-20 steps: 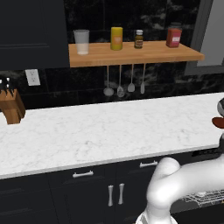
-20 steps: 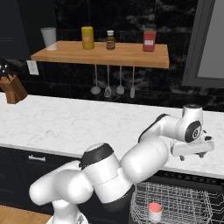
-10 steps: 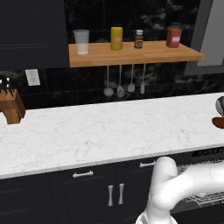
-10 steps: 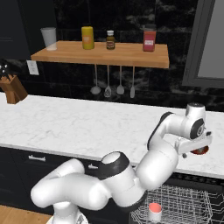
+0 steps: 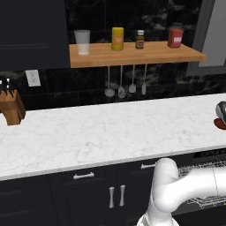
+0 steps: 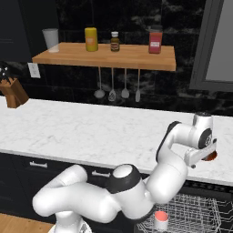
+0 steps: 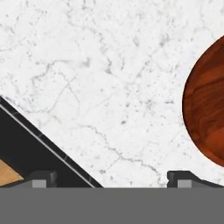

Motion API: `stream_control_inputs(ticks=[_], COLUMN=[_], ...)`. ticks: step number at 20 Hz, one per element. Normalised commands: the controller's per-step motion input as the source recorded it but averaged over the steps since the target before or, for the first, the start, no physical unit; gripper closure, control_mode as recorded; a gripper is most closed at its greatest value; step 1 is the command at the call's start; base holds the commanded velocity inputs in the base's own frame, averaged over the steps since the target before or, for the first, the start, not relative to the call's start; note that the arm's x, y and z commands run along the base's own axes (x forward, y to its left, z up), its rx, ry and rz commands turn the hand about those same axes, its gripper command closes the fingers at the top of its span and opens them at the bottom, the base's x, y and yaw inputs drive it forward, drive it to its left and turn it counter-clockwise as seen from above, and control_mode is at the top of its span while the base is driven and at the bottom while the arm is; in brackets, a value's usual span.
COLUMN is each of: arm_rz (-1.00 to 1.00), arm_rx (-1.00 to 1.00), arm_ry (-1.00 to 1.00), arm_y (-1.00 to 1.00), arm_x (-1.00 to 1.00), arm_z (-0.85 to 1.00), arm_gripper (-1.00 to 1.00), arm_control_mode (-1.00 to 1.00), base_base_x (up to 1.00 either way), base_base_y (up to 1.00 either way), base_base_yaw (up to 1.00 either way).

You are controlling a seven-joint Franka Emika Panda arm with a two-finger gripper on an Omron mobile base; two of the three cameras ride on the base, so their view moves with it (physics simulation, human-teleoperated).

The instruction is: Pick up the cup and bowl from the counter, place them in the dishwasher, and close the dishwasher door.

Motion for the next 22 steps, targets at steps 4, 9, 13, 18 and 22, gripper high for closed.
stream_control_inputs(ticks=[4, 9, 13, 18, 22], arm_rz=[0.11, 0.08, 0.02, 0.01, 0.02], arm_rx=[0.00, 0.01, 0.00, 0.00, 0.00], arm_ry=[-0.05, -0.10, -0.05, -0.03, -0.02], arm_y=[-0.03, -0.14, -0.08, -0.11, -0.06], arm_x=[0.16, 0.36, 0.48, 0.44, 0.28], arm_z=[-0.08, 0.00, -0.01, -0.06, -0.23], arm_gripper=[-1.00, -1.00, -1.00, -1.00, -1.00], arm_control_mode=[-1.00, -1.00, -1.00, -1.00, -1.00], base_base_x=[0.00, 0.00, 0.00, 0.00, 0.00], base_base_y=[0.00, 0.00, 0.00, 0.00, 0.00], base_base_yaw=[0.00, 0.00, 0.00, 0.00, 0.00])
